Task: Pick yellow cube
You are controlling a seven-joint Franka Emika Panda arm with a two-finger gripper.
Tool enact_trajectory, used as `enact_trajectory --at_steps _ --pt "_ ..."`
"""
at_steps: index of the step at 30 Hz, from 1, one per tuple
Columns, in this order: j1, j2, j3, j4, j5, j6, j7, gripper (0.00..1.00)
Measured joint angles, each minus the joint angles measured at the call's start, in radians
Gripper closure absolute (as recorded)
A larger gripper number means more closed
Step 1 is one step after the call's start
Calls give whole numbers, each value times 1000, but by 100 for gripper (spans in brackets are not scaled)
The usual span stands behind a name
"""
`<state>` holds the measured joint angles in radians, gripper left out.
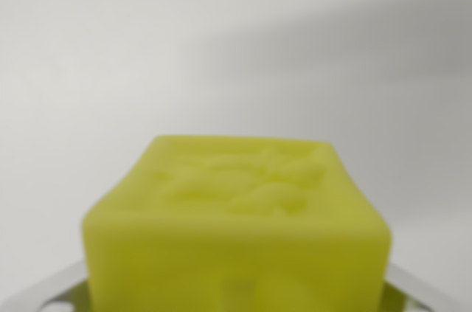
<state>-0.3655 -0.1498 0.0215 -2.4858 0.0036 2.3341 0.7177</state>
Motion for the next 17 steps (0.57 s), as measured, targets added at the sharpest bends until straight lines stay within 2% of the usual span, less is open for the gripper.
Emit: enact_trajectory --at_steps 8,17 --pt "0 -30 0 20 1 -49 -1 100" --pt "0 -32 0 21 1 -53 -1 100"
